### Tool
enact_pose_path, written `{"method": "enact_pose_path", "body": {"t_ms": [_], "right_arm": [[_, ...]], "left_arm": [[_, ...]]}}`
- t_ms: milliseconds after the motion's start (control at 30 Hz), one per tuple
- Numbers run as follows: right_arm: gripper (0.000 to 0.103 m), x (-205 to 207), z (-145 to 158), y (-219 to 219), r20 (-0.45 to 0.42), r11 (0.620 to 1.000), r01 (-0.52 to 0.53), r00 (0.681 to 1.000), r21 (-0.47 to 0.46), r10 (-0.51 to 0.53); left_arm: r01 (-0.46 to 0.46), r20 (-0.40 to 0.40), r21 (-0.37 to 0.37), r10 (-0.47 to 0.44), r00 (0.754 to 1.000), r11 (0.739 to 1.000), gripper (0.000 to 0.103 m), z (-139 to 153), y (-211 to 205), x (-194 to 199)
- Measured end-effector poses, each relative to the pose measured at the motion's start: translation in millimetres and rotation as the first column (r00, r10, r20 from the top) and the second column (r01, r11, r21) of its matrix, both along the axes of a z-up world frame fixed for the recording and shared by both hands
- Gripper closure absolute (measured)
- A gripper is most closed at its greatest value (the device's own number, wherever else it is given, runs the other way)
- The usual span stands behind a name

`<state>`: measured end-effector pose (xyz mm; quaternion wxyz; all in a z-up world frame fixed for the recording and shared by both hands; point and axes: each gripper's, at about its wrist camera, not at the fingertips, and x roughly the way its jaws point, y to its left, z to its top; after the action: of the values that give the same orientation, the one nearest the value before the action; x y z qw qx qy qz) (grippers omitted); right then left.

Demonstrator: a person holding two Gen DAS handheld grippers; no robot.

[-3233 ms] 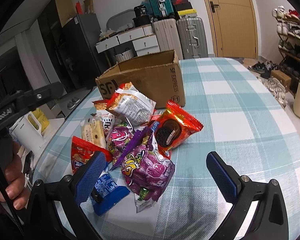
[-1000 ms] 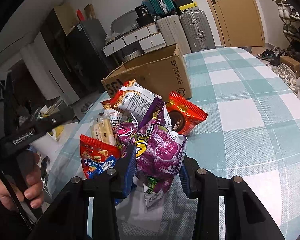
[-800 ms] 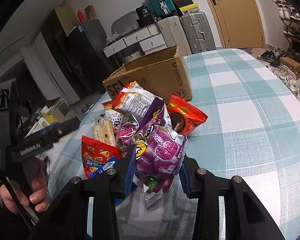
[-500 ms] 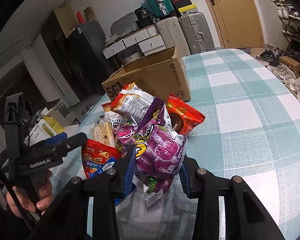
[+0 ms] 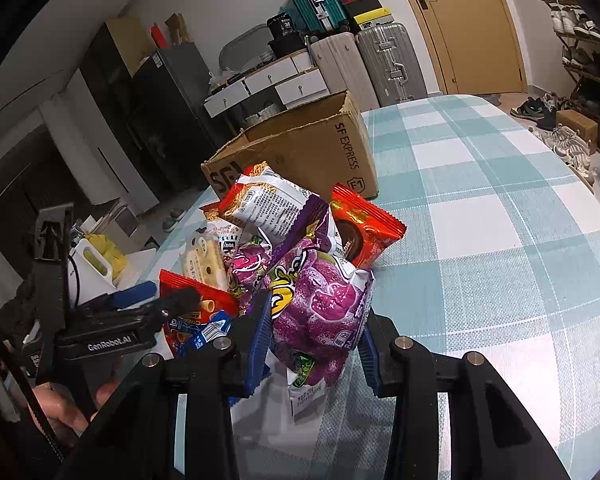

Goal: Organize snacks
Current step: 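Close the left gripper on the red chip bag while the right tool holds the purple bag, then lift both bags and carry them over the open cardboard box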

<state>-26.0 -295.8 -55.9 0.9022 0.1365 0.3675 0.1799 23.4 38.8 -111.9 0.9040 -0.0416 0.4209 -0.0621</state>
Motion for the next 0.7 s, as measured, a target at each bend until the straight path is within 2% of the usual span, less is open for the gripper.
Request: {"method": "enact_pose_path", "body": {"t_ms": [33,100,167,200,233,300,367,400,700], "right_arm": [[0.064,-0.2,0.0,0.4,0.0,1.0,0.0,1.0,0.0,0.0],[0.064,0.1,-0.4,0.2,0.0,1.0,-0.001,1.0,0.001,0.001],[0.064,-0.5,-1.0,1.2,-0.001,1.0,-0.002,1.0,-0.001,0.002],[0.064,-0.8,-1.6,1.3,-0.002,1.0,-0.002,1.0,0.0,0.002],[0.064,-1.0,-1.8,1.5,-0.003,1.0,-0.002,1.0,0.0,0.002],[0.064,-1.0,-1.9,1.6,-0.003,1.0,-0.001,1.0,-0.001,0.001],[0.064,-1.1,-2.0,1.8,-0.003,1.0,0.001,1.0,-0.001,-0.001],[0.064,-0.9,-2.2,1.7,-0.003,1.0,0.001,1.0,0.0,-0.001],[0.064,-1.4,-1.8,3.0,0.004,1.0,-0.001,1.0,0.001,0.001]], "left_arm": [[0.01,-0.013,-0.013,-0.01,1.0,1.0,0.019,-4.1,1.3,3.2],[0.033,-0.049,-0.056,-0.036,0.998,0.998,0.029,-14.0,4.7,10.9],[0.05,-0.037,-0.08,-0.053,0.998,0.996,0.032,-17.0,8.6,14.7],[0.058,-0.038,-0.09,-0.062,0.997,0.994,0.036,-18.8,10.5,17.1],[0.069,-0.032,-0.106,-0.073,0.997,0.992,0.046,-19.8,13.5,19.7],[0.079,-0.018,-0.114,-0.082,0.997,0.99,0.054,-21.5,15.9,23.0],[0.091,-0.012,-0.126,-0.093,0.996,0.988,0.058,-22.1,18.9,27.7],[0.093,-0.005,-0.132,-0.095,0.995,0.987,0.069,-21.8,20.8,29.7],[0.106,0.005,-0.17,-0.106,0.994,0.98,0.073,-16.5,24.0,28.4]]}}
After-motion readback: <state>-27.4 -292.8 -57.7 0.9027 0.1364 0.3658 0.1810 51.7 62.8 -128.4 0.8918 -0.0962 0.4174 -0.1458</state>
